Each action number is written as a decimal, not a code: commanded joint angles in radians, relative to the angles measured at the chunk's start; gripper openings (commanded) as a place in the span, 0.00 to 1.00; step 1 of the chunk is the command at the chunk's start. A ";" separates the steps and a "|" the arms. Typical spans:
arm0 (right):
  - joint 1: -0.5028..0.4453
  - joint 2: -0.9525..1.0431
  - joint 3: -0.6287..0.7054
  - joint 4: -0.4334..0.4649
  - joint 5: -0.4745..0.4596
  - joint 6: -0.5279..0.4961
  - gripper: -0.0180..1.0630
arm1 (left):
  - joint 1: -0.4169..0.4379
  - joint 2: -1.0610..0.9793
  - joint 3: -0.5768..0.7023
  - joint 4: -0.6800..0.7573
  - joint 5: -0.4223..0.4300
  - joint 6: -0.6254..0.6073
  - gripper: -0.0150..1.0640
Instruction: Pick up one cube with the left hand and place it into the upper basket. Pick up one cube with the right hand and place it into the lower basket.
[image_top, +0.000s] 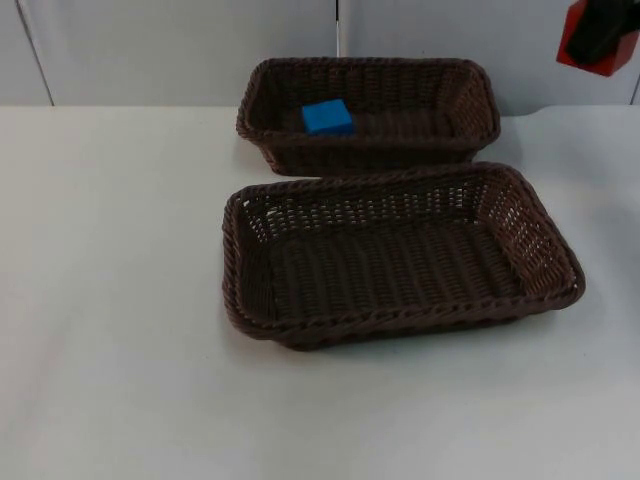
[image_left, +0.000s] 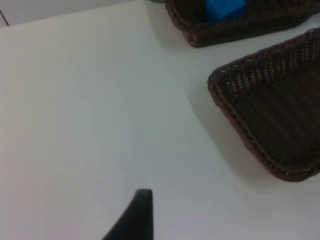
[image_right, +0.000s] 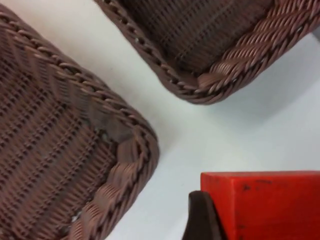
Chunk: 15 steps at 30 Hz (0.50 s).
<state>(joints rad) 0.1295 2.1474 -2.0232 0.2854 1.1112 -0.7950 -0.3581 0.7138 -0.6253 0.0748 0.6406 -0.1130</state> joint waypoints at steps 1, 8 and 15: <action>-0.001 -0.018 -0.006 0.005 0.025 0.032 0.02 | -0.001 -0.006 0.002 -0.015 -0.017 -0.008 0.96; 0.016 -0.024 -0.006 -0.032 0.065 0.098 0.02 | -0.001 -0.006 0.002 -0.015 -0.017 -0.008 0.96; 0.055 -0.064 -0.006 -0.094 0.063 0.216 0.02 | -0.001 -0.006 0.002 -0.018 -0.017 -0.008 0.96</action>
<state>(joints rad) 0.1775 2.1195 -2.0232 0.1893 1.1724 -0.6076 -0.3581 0.7138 -0.6253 0.0727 0.6406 -0.1130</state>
